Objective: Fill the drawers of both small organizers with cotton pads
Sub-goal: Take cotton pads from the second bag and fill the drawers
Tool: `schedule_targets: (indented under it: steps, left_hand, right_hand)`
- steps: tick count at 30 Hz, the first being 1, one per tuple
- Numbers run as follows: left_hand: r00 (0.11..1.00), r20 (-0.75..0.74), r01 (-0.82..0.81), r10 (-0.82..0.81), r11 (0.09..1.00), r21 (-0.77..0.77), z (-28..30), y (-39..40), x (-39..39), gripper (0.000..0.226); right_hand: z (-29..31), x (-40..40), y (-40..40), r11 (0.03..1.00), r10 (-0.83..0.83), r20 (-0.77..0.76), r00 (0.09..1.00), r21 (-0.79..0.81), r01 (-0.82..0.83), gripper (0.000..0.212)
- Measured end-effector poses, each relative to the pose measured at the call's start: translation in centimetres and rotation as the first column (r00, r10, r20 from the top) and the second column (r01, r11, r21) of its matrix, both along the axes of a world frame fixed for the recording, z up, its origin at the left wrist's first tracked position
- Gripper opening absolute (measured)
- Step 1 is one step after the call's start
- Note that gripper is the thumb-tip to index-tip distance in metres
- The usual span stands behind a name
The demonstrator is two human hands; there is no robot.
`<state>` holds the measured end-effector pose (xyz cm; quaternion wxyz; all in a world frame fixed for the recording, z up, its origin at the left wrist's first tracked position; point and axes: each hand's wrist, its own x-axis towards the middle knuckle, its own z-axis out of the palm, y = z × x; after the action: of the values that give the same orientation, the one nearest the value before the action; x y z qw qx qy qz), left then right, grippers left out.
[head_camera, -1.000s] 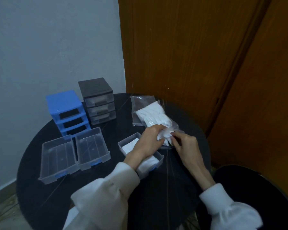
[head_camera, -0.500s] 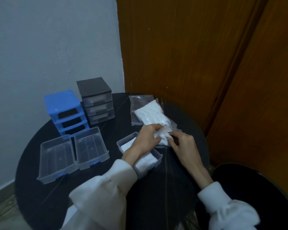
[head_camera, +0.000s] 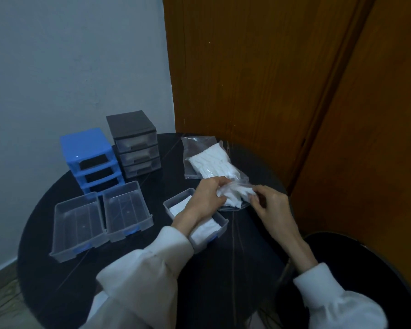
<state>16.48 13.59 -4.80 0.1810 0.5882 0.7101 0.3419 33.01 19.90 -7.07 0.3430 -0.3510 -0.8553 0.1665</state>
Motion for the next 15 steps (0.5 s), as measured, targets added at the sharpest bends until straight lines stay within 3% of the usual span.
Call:
schedule_targets:
  steps: [5,10,15]
  left_hand:
    - [1.0,-0.011,0.002,-0.002,1.0,0.007,0.0,0.0,0.1,0.043]
    - [1.0,-0.01,0.007,-0.007,1.0,-0.001,0.0,0.0,0.0,0.043]
    - [1.0,-0.01,0.006,-0.006,1.0,0.002,-0.1,0.1,0.0,0.044]
  right_hand:
    - [-0.8,-0.4,-0.6,0.991,0.08,0.048,0.996,-0.115,-0.074,0.034]
    - [-0.7,-1.0,-1.3,0.99,0.051,-0.028,0.998,-0.133,-0.054,0.012]
    - [-0.4,-1.1,-1.3,0.975,0.048,-0.041,0.998,-0.216,-0.056,0.019]
